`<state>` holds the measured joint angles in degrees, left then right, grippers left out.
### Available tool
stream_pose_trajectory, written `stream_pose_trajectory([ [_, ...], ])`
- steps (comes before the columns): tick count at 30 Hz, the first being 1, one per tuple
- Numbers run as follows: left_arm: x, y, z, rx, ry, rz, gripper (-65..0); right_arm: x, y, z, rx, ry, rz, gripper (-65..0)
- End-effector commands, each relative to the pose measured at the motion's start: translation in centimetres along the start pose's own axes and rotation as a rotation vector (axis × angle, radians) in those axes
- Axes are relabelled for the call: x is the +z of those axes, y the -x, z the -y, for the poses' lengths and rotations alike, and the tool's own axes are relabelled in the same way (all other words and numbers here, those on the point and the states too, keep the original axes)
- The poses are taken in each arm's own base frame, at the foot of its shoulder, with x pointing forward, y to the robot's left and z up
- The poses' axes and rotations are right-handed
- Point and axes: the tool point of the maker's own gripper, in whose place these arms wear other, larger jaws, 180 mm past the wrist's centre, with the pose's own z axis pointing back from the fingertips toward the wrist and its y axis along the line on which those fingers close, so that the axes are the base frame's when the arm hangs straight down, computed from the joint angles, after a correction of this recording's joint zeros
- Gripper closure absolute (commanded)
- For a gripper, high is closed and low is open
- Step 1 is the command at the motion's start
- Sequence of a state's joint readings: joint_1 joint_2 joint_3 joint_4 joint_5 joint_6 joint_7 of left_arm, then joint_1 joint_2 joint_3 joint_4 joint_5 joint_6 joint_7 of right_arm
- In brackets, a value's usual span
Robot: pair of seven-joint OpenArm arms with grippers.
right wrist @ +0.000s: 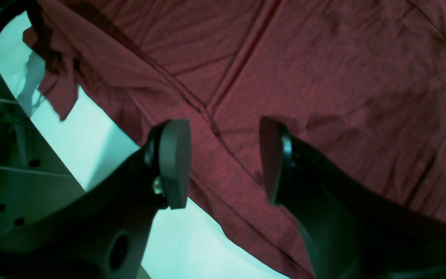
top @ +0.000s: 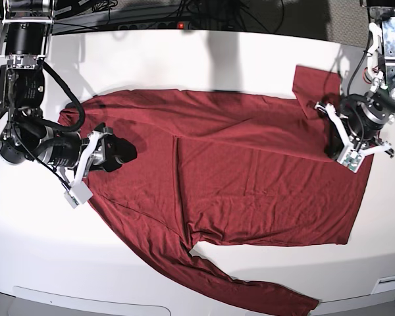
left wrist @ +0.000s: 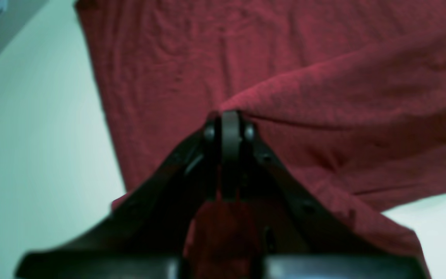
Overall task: Fold the T-shirt properly
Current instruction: 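Grasp the shirt corner near the left gripper and pull it outward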
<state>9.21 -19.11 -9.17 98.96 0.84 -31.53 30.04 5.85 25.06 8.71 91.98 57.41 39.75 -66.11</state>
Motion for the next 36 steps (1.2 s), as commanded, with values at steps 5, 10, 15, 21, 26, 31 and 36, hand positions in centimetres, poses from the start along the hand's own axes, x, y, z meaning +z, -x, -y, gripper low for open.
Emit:
stream_pose_trajectory([
  [5,0.4,-1.4,-1.2,-0.003,-0.018,0.050,-24.8,0.8,-1.8,-0.1,0.030,-0.005,0.047,-27.5],
  [10,0.4,-1.7,-2.1,0.060,-0.064,0.069,-26.2,0.7,-1.6,-0.1,0.030,-0.005,0.040,-27.5],
  [15,0.6,-1.0,-3.4,0.137,-0.135,0.035,-26.2,0.7,-1.6,-0.1,0.030,-0.005,0.039,-27.5],
  [21,1.0,1.6,-0.5,0.260,-0.033,-0.025,-19.7,0.7,-1.4,0.0,0.028,-0.002,0.033,-27.5],
  [26,3.0,5.2,1.5,0.272,-0.015,-0.045,-18.9,0.7,-1.4,0.0,0.028,-0.002,0.033,-27.5],
  [31,5.5,8.6,0.8,0.375,-0.101,-0.065,-18.9,0.7,-1.4,0.0,0.028,-0.003,0.034,-27.5],
  [36,6.6,10.5,2.8,0.457,-0.064,-0.104,-18.9,0.7,-1.4,0.0,0.027,-0.003,0.033,-27.5],
])
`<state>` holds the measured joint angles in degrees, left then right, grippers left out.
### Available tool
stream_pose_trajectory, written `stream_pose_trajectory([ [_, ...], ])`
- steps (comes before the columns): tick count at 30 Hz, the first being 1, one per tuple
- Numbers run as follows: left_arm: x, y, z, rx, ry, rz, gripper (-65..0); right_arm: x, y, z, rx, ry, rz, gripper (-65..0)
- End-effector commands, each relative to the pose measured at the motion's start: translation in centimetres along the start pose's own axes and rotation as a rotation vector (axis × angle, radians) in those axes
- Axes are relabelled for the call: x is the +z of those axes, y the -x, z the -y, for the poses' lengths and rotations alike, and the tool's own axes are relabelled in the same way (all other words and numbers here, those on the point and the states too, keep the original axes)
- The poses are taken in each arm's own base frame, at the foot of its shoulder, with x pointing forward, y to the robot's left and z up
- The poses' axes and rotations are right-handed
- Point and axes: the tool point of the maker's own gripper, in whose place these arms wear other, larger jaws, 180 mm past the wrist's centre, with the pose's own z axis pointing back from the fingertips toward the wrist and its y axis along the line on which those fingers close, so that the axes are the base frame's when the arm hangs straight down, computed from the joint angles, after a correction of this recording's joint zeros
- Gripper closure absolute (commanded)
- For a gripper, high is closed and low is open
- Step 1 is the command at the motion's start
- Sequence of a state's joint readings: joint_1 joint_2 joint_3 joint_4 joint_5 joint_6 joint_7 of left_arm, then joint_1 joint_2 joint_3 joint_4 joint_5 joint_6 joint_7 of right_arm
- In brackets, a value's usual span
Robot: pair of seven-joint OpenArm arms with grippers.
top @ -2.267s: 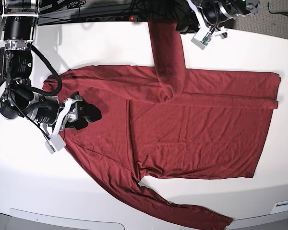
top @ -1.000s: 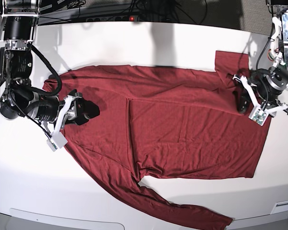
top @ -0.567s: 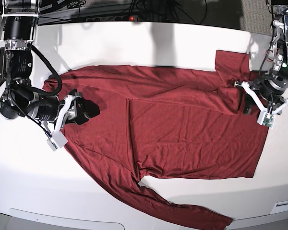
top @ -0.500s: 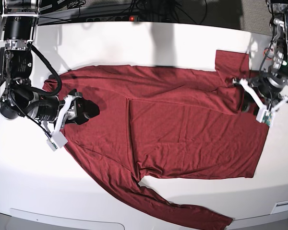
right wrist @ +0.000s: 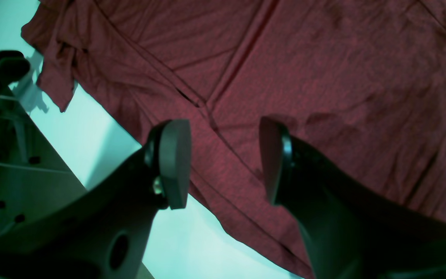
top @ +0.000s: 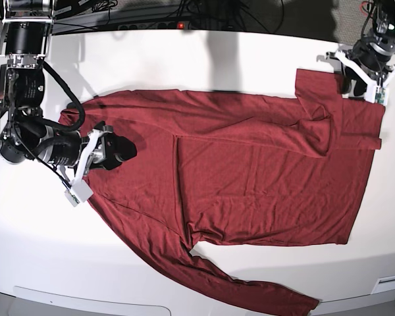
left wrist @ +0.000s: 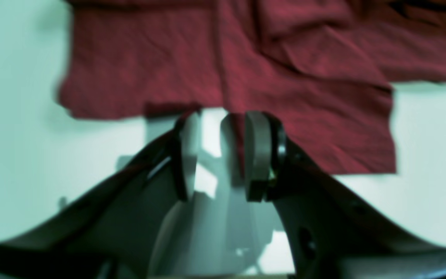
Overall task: Fold the T-shirt properly
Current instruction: 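Grasp the shirt corner near the left gripper and pull it outward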
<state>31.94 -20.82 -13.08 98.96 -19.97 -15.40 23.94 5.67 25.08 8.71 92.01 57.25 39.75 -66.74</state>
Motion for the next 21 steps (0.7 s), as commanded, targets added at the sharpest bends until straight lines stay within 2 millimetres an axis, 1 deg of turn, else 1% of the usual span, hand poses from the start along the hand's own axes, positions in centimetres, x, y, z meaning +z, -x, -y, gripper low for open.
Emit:
stream_pose_trajectory([
  [1,0.3,-0.7,-0.1,-0.006,-0.003,0.030,-18.9,0.8,-1.7,-0.1,0.028,-0.004,0.048,-27.5],
  [7,0.0,0.2,1.5,0.060,0.013,0.028,-18.9,0.7,-1.6,-0.1,0.028,-0.004,0.041,-27.5],
  [10,-0.3,1.7,2.1,0.093,0.013,0.000,-18.9,0.7,-1.4,-0.1,0.028,-0.004,0.029,-27.5],
  [14,-0.7,3.9,1.9,0.100,0.001,-0.055,-18.9,0.7,-1.3,-0.1,0.028,-0.004,0.026,-27.5],
  [17,-0.9,4.7,1.7,0.110,-0.004,-0.074,-18.5,0.7,-1.4,-0.1,0.028,-0.007,0.028,-27.5],
  [18,-0.9,4.8,1.7,0.114,-0.003,-0.075,-15.7,0.7,-1.4,-0.1,0.028,-0.007,0.028,-27.5],
  [19,-0.9,4.8,1.7,0.114,-0.003,-0.076,-10.6,0.7,-1.3,-0.1,0.028,-0.007,0.028,-27.5],
  [20,-0.9,4.7,1.7,0.113,-0.004,-0.075,-3.7,0.7,-1.3,-0.1,0.028,-0.007,0.028,-27.5],
  [21,-0.9,4.6,1.6,0.113,-0.005,-0.067,0.0,0.7,-1.4,-0.1,0.028,-0.007,0.028,-27.5],
])
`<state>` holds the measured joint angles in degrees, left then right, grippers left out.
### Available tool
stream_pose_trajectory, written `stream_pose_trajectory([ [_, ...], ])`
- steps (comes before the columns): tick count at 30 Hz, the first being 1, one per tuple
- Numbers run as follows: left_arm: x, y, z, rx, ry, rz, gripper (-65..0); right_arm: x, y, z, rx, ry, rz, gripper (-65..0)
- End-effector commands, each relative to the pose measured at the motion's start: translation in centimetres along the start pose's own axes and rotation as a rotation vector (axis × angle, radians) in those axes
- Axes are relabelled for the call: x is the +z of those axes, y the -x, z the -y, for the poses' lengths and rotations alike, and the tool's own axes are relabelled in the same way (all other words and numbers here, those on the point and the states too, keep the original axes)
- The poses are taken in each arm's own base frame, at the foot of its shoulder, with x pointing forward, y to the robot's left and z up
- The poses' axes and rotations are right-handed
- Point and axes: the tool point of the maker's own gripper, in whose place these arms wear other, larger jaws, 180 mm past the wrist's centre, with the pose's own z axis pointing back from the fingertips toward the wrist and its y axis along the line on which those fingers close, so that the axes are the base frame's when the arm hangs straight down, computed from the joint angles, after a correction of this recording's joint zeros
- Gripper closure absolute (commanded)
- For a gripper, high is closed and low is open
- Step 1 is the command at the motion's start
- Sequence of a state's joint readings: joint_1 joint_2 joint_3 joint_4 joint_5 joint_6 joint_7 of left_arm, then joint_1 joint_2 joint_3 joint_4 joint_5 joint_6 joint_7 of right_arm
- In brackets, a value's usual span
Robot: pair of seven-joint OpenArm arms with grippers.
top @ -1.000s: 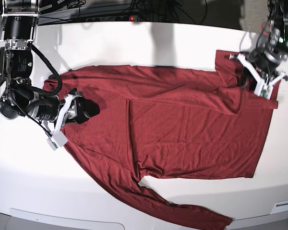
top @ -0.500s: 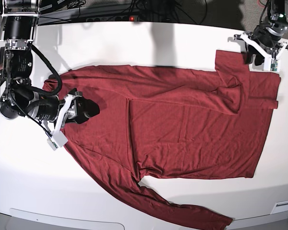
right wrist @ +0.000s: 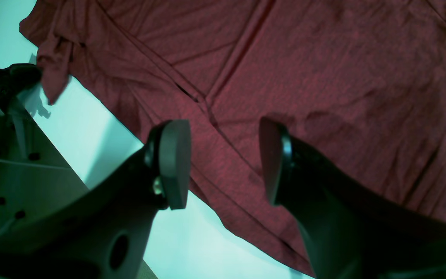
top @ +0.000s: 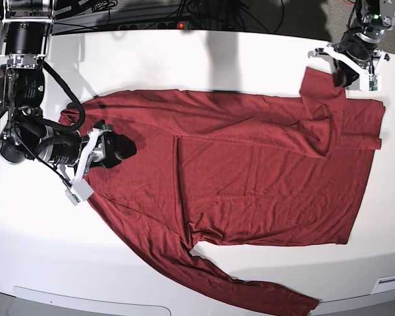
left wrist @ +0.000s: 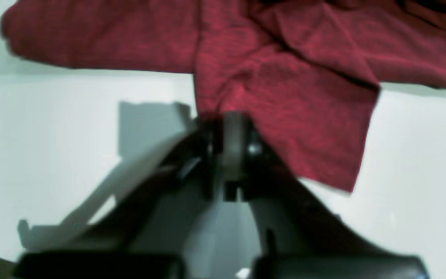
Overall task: Fold the T-shirt properly
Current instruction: 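Grasp the shirt corner near the left gripper and pull it outward, then move both grippers to the shirt's shoulder edge and grasp it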
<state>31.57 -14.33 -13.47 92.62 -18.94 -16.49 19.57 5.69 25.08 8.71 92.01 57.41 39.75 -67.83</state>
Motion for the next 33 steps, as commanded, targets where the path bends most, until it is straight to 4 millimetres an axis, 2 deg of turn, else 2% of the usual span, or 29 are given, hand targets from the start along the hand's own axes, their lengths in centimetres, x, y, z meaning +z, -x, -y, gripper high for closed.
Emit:
stream_pose_trajectory([
  [1,0.2,0.9,-0.3,-0.017,-0.011,-0.037,0.0,0.8,-1.6,-0.1,0.028,-0.004,0.045,-27.5],
  [7,0.2,-1.4,-0.2,-0.025,-0.009,0.074,0.0,0.8,-1.6,-0.1,0.028,-0.004,0.042,-27.5],
  [10,0.4,-3.1,-0.4,-0.088,-0.024,0.107,0.0,0.8,-1.6,-0.1,0.028,-0.004,0.042,-27.5],
  [16,1.5,-9.2,-2.2,-0.205,-0.144,0.242,0.0,0.8,-1.6,-0.1,0.028,-0.004,0.042,-27.5],
  [24,1.6,-15.2,-5.3,-0.263,-0.247,0.349,0.0,0.7,-1.1,-0.1,0.025,-0.005,0.022,-27.5],
  [28,1.7,-16.4,-6.0,-0.306,-0.266,0.361,0.0,0.7,-1.1,-0.1,0.024,-0.006,0.022,-27.5],
  [33,0.6,-15.2,-7.7,-0.336,-0.313,0.313,0.0,0.7,-1.1,-0.1,0.025,-0.005,0.023,-27.5],
])
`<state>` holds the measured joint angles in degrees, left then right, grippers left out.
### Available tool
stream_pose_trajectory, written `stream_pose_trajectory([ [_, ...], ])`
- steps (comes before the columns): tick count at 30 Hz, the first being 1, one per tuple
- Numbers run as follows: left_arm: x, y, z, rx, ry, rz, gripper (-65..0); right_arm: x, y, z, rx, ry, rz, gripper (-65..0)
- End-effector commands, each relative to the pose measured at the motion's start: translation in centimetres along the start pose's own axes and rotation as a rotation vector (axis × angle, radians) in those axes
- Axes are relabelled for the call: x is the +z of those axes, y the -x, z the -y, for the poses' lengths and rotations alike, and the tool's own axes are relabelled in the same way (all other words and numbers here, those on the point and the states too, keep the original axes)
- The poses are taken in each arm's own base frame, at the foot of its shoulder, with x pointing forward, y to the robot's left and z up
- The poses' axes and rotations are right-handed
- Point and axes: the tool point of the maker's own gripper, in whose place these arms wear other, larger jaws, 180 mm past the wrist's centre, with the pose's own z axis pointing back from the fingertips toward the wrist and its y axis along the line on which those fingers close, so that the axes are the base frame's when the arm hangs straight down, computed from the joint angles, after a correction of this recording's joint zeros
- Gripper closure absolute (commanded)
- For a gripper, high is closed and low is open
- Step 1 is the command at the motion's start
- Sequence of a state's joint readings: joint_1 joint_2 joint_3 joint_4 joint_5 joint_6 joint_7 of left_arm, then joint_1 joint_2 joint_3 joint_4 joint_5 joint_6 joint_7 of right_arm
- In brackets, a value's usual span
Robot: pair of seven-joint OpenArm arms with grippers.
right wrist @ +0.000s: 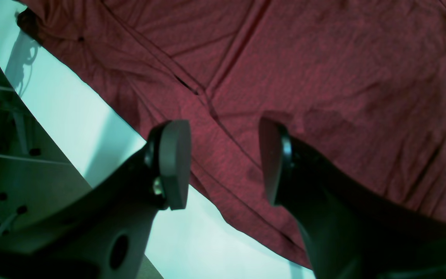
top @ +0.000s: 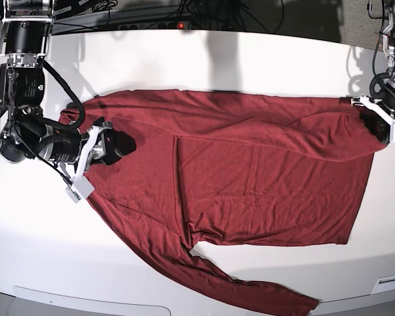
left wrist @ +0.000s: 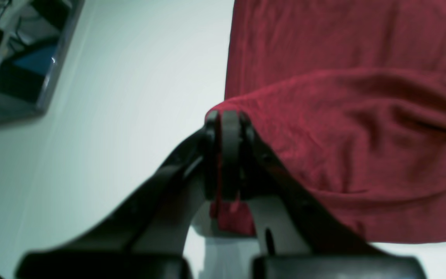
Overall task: Fold the T-shirt properly
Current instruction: 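Move both grippers to the shirt's shoulder edge and grasp it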
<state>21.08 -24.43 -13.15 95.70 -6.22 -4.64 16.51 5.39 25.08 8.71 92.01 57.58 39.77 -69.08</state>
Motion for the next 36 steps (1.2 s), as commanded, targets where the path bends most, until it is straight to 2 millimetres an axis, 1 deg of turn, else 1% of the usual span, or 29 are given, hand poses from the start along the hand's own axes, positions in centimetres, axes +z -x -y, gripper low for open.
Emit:
stream_pose_trajectory([
  [1,-0.1,-1.3,-0.9,-0.013,-0.021,0.046,0.0,0.8,-1.6,0.0,0.028,-0.002,0.047,-27.5],
  [7,-0.1,-1.4,-0.9,-0.013,-0.022,0.055,0.0,0.8,-1.7,0.0,0.028,-0.002,0.047,-27.5],
  [11,-0.1,-1.4,-0.9,-0.014,-0.022,0.055,-18.5,0.8,-1.7,0.0,0.028,-0.001,0.047,-27.5],
  [12,-0.1,-1.4,-0.9,-0.014,-0.022,0.054,-20.9,0.8,-1.7,0.0,0.028,-0.002,0.047,-27.5],
  [13,-0.1,-1.4,-0.9,-0.014,-0.022,0.054,-21.6,0.8,-1.7,0.0,0.028,-0.001,0.047,-27.5],
  [18,-0.1,-1.4,-1.0,-0.014,-0.023,0.052,-21.6,0.8,-1.7,0.0,0.029,-0.001,0.047,-27.6],
  [21,-0.2,-1.9,-1.6,-0.030,-0.034,0.061,-21.6,0.8,-1.8,0.0,0.029,-0.001,0.052,-27.6],
  [23,-0.5,-2.9,-2.4,-0.029,-0.046,0.082,-21.6,0.8,-2.0,0.0,0.030,0.002,0.067,-27.6],
  [26,-1.3,-4.7,-3.2,0.060,-0.023,0.093,-21.6,0.9,-2.7,0.2,0.033,0.011,0.103,-27.6],
  [28,-1.8,-5.8,-3.5,0.105,-0.008,0.094,-21.6,0.8,-3.1,0.6,0.041,0.040,0.119,-27.6],
  [33,-2.5,-8.8,-2.3,0.135,0.094,0.161,-21.6,0.4,-3.5,1.7,0.066,0.115,0.131,-27.6],
  [34,-2.8,-9.1,-2.2,0.146,0.105,0.169,-21.6,0.2,-3.6,1.8,0.068,0.119,0.131,-27.6],
  [36,-3.7,-9.1,-2.6,0.161,0.106,0.161,-21.6,0.0,-3.9,1.8,0.070,0.121,0.133,-27.6],
])
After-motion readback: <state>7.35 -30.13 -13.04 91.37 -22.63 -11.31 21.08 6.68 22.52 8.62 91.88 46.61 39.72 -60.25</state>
